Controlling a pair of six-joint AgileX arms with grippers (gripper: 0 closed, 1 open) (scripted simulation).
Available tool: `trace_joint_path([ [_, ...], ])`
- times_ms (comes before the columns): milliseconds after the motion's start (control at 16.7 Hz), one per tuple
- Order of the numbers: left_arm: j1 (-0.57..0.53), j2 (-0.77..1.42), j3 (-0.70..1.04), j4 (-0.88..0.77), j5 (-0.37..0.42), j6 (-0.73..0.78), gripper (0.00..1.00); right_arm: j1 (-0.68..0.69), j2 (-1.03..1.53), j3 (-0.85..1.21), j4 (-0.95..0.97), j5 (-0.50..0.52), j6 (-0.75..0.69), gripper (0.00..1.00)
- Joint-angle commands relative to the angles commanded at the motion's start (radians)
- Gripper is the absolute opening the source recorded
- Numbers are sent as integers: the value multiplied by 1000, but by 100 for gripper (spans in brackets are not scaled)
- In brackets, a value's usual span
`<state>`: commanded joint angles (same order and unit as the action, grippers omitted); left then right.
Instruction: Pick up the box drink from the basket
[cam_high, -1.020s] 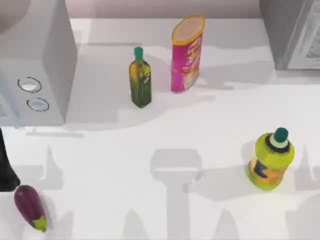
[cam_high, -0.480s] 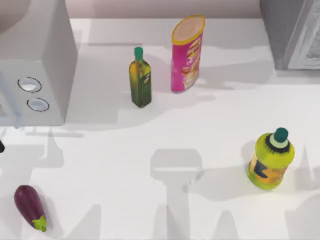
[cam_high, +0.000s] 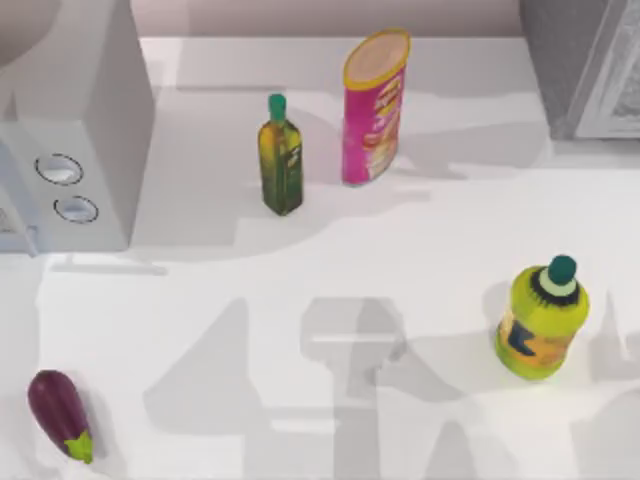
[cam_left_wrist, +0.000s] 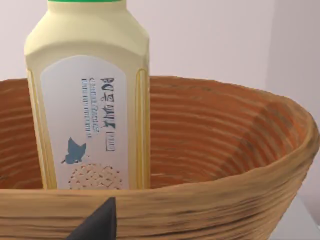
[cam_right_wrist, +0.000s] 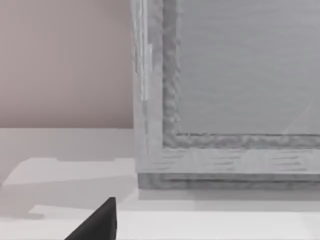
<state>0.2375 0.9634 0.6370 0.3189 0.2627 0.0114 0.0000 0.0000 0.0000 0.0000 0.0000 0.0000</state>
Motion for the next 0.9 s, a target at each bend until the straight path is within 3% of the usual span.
trace_joint_path([
  [480, 117, 479, 314, 157, 130, 6, 100, 0, 0, 0, 0, 0, 0, 100],
  [900, 126, 514, 353, 175, 141, 9, 100, 0, 0, 0, 0, 0, 0, 100],
])
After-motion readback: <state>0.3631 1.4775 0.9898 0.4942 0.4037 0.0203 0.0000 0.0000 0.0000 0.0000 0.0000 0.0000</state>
